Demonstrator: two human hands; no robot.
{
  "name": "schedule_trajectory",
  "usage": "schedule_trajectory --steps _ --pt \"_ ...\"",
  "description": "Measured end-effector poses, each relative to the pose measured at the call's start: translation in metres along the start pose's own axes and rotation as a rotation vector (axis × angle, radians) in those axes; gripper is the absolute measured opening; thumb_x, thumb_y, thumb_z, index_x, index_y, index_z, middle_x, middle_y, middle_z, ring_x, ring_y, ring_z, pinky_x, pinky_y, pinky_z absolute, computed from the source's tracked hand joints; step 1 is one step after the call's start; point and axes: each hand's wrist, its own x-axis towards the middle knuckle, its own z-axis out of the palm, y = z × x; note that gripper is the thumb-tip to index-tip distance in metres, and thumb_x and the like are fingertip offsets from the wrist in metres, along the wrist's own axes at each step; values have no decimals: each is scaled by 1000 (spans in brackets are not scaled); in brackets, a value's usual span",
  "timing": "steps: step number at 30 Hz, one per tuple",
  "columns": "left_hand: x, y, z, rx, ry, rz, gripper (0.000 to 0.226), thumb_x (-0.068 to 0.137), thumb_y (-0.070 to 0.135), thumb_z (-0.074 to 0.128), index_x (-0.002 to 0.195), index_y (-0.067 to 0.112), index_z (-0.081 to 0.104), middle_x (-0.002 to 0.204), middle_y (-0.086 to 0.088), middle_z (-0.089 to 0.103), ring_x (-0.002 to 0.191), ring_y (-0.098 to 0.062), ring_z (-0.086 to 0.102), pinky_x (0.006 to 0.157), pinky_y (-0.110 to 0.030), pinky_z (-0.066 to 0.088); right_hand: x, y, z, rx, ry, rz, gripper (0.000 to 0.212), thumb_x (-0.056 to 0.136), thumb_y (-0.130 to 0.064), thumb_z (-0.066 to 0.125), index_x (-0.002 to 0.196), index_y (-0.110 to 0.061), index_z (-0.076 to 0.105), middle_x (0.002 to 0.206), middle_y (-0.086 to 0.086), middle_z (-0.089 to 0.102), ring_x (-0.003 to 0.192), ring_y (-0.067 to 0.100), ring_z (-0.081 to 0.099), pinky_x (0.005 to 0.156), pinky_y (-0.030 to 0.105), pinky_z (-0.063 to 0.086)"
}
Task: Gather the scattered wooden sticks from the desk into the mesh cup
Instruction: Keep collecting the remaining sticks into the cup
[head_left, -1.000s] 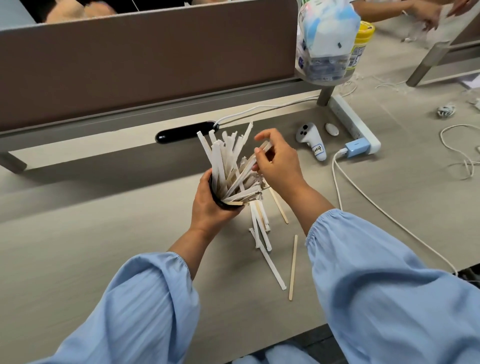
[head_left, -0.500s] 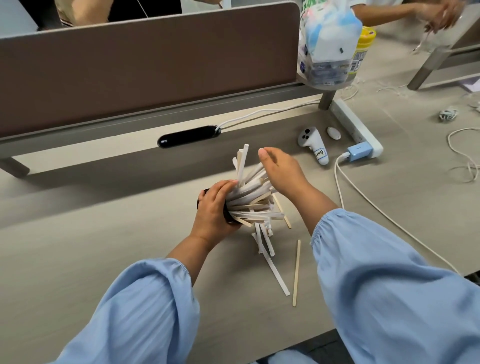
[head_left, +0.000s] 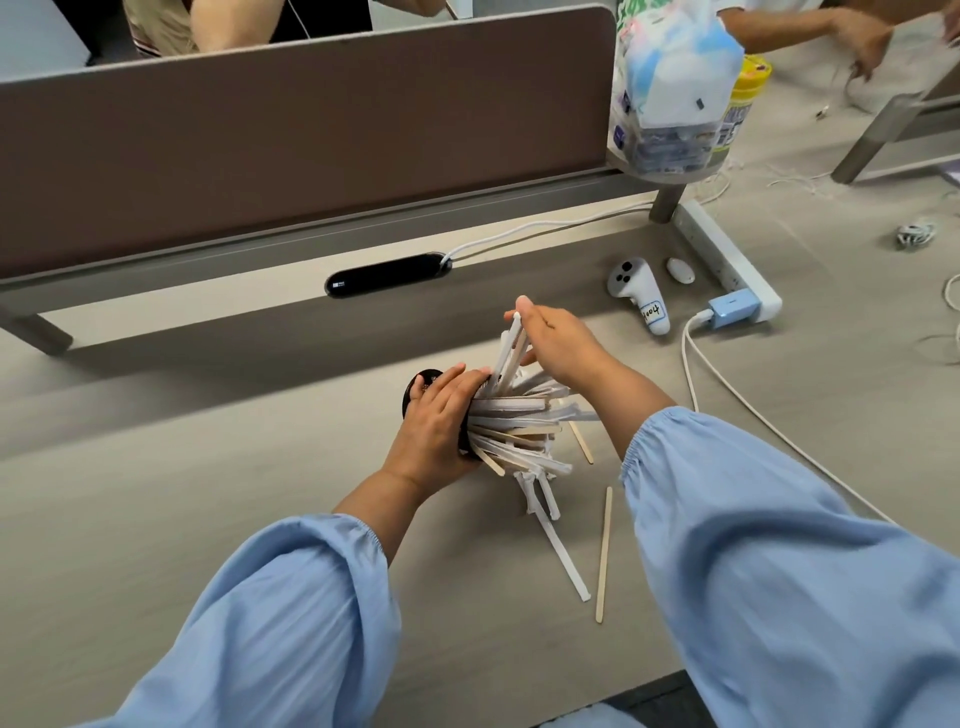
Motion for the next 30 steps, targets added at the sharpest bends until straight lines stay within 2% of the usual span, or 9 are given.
schedule_trajectory --steps 5,9,12,14,19,23,26,28,30 --pt "3 -1 -1 36 -7 5 97 52 22 85 131 20 28 132 -12 52 128 -30 39 102 -59 25 1 -1 2 75 -84 -15 32 94 -10 44 121 -9 60 112 12 64 79 22 61 73 32 51" --pt "7 -1 1 37 20 -6 92 52 23 82 129 20 31 129 -12 54 126 -32 43 100 -58 30 3 2 1 9 -73 -60 28 86 -4 56 111 -9 67 91 3 61 77 16 55 75 27 47" --pt "9 0 0 -37 82 -92 84 54 39 71 128 16 38 125 -10 56 119 -28 49 97 -44 30 5 5 -3 57 51 -87 6 85 -8 63 89 -7 67 71 2 59 65 17 55 70 34 48" --pt "10 3 -1 -112 139 -184 86 52 44 70 127 12 42 123 -9 57 114 -27 51 96 -42 29 4 6 -8 166 177 -102 6 85 -13 66 82 -11 62 64 -1 57 56 14 55 66 36 52" --pt "12 10 -4 -174 194 -298 94 51 27 87 131 7 41 129 -12 53 118 -31 47 103 -46 32 -1 8 -15 311 353 -208 8 88 -16 62 84 -10 58 59 -2 57 47 3 56 60 30 55" --pt "15 14 -6 -246 198 -330 86 50 37 80 125 15 44 117 -3 59 108 -23 52 96 -48 40 -7 7 -6 220 253 -211 4 89 -13 61 89 -11 65 67 -3 62 59 9 62 63 22 54" --pt "17 23 -10 -275 239 -294 75 50 33 78 117 28 45 103 15 55 100 -13 49 92 -44 42 -10 12 4 -151 198 -228 23 92 -27 56 106 -17 71 96 3 72 89 16 61 84 29 50" --pt "16 24 -12 -297 252 -266 76 49 29 79 115 36 41 100 22 51 97 -10 47 91 -42 41 -14 13 8 -324 293 -296 38 95 -40 43 112 -19 69 119 1 67 110 22 51 95 35 42" --pt "14 17 -9 -247 230 -235 81 50 31 80 121 29 42 111 8 58 103 -15 50 92 -48 41 -17 13 7 -332 476 -287 48 93 -42 31 124 -20 61 138 0 53 127 24 40 103 37 31"
